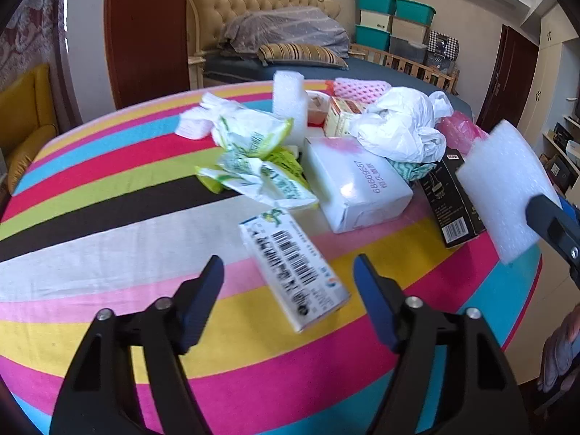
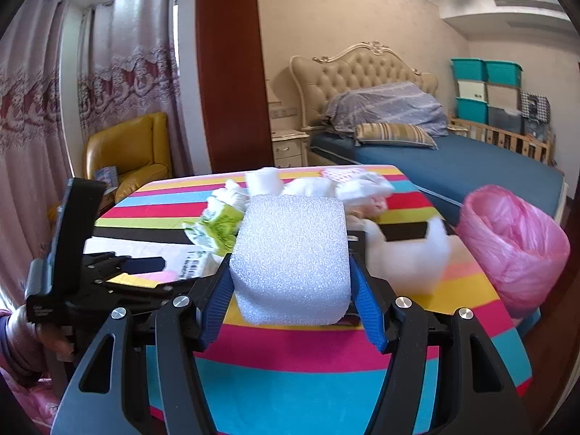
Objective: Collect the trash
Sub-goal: 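Grasp the white barcode medicine box with the left gripper, then carry the foam block and barcode box over the pink bin and open both grippers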
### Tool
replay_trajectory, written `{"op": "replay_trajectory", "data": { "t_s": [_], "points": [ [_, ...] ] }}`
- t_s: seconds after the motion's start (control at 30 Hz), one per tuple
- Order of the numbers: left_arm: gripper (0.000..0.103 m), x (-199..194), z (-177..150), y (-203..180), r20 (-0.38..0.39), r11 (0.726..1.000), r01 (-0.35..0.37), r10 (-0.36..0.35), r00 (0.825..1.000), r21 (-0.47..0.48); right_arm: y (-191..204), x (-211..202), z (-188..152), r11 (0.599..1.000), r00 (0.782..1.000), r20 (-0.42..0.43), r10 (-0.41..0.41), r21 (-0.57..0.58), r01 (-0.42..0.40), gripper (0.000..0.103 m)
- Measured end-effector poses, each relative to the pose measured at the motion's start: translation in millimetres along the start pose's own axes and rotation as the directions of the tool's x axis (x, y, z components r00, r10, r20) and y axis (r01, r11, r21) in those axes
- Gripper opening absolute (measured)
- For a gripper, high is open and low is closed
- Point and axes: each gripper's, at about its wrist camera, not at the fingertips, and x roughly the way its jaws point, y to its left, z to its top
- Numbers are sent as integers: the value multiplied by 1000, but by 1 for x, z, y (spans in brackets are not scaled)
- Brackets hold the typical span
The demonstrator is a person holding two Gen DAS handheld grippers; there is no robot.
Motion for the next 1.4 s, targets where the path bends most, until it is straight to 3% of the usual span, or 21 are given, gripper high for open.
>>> {"op": "replay_trajectory", "data": {
  "t_s": [0.13,0.37,0.53,0.77,1.1,1.33,1.4],
  "points": [
    [49,15,3,-5,-43,1000,-4,3,999,-15,-13,-3,-7,999,1000,-6,-15,34,15,60],
    [39,6,-5,-11,-12,999,-25,25,1000,29,-23,-4,-14,998,1000,-3,-26,55,26,60],
    [38,-15,-6,-23,72,997,0,-5,997,82,-30,-6,-16,997,999,16,-43,71,42,60],
    [38,-40,3,-53,200,983,-16,-21,979,183,-50,-13,-19,991,996,36,-85,103,81,60],
    [38,-33,42,-107,224,964,88,-146,964,253,-101,-20,-13,971,980,59,-189,161,178,60],
    [38,-10,80,-163,201,932,176,-248,948,317,-157,-19,2,939,947,62,-316,167,302,60],
    [38,6,95,-179,165,923,211,-274,948,320,-171,-18,5,929,937,59,-345,167,331,60]
  ]
}}
